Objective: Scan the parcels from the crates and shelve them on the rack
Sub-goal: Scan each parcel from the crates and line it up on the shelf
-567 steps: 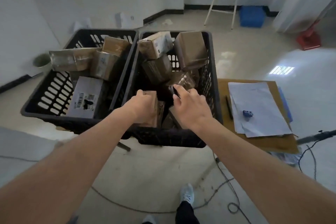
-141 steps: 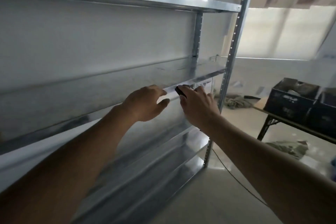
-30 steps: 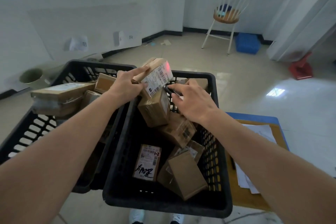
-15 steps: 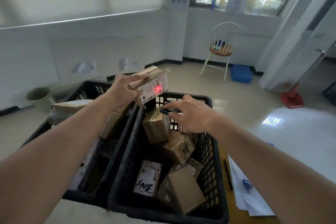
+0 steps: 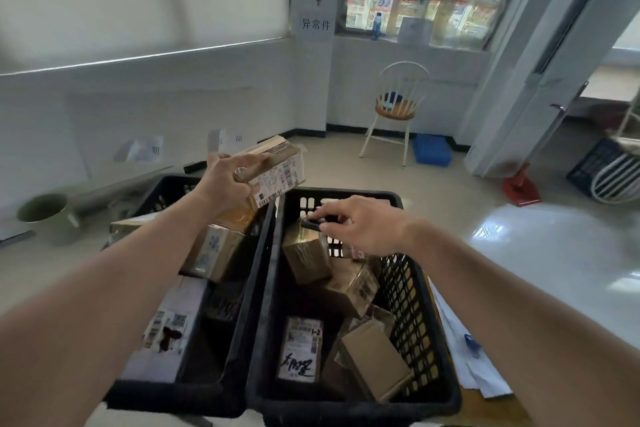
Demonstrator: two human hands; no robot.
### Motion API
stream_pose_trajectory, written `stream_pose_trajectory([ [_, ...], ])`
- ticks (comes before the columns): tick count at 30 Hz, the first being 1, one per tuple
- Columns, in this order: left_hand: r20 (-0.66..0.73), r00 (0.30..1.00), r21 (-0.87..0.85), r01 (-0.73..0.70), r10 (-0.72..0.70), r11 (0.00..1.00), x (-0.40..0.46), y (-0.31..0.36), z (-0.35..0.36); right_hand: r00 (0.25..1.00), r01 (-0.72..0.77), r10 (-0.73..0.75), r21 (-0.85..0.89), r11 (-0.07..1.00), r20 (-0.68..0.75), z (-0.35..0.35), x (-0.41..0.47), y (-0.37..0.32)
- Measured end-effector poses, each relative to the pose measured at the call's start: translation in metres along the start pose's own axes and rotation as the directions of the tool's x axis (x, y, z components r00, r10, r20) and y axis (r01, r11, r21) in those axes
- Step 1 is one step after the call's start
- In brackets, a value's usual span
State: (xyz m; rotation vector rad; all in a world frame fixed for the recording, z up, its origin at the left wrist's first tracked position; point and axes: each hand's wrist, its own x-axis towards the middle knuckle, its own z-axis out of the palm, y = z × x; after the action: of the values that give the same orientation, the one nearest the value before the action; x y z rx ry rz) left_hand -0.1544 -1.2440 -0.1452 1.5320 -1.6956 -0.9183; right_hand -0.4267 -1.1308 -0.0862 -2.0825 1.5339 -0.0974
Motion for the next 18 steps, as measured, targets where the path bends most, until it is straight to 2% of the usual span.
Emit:
stream_pose_trajectory([
  [7, 0.066, 0.998, -0.040, 0.002, 0.001, 0.999, 0.000, -0.002, -0.018, 0.999, -0.030, 0.033, 0.125, 0.992, -0.017, 0.014, 0.003, -0.020],
  [11, 0.118, 0.993, -0.167, -0.004, 0.024, 0.986, -0.009, 0.006, -0.028, 0.988, -0.019, 0.046, 0.182, 0.983, -0.144, 0.027, 0.010, -0.024],
  [18, 0.097, 0.995, -0.395, 0.012, 0.029, 0.919, -0.041, 0.028, -0.046, 0.916, 0.031, 0.144, 0.425, 0.905, -0.374, 0.032, 0.028, -0.040],
])
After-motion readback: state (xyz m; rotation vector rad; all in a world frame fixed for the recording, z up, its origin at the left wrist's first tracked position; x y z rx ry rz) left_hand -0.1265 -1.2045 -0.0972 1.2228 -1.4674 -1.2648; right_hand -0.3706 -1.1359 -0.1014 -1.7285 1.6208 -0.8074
